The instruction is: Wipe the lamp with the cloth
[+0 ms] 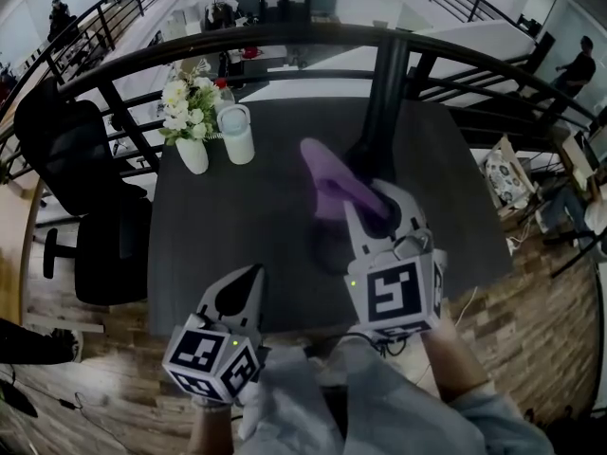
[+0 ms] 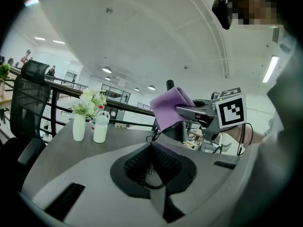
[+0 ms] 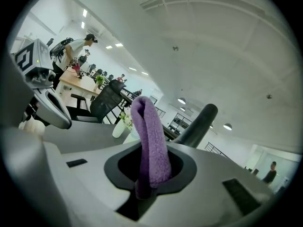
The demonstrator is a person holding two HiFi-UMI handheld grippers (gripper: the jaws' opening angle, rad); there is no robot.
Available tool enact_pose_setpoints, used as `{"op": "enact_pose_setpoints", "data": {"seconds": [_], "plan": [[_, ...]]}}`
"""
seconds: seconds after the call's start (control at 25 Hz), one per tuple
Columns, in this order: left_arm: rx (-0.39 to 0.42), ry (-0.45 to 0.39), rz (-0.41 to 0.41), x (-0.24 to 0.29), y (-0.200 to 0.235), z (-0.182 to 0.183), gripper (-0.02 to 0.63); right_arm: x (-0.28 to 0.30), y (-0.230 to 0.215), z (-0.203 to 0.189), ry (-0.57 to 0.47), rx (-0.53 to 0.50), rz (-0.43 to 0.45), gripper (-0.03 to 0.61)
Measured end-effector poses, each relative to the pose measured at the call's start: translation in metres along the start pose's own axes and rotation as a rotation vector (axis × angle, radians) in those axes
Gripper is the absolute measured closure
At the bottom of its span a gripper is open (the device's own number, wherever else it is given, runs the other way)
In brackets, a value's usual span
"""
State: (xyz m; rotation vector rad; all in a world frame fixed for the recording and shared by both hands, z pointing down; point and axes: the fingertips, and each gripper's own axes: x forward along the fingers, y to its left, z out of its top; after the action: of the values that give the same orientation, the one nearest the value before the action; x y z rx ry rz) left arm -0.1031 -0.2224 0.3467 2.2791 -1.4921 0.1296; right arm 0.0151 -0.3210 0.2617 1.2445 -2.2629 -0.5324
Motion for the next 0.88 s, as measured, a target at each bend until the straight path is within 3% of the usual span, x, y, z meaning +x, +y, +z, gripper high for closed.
{"op": "enact_pose_setpoints", "data": {"seconds": [0.88], "plan": [[0.027, 0.005, -0.050, 0.028, -0.021, 0.006, 0.601, -0.027, -0.094, -0.002, -0.085, 0.067, -0.188, 0.528]]}}
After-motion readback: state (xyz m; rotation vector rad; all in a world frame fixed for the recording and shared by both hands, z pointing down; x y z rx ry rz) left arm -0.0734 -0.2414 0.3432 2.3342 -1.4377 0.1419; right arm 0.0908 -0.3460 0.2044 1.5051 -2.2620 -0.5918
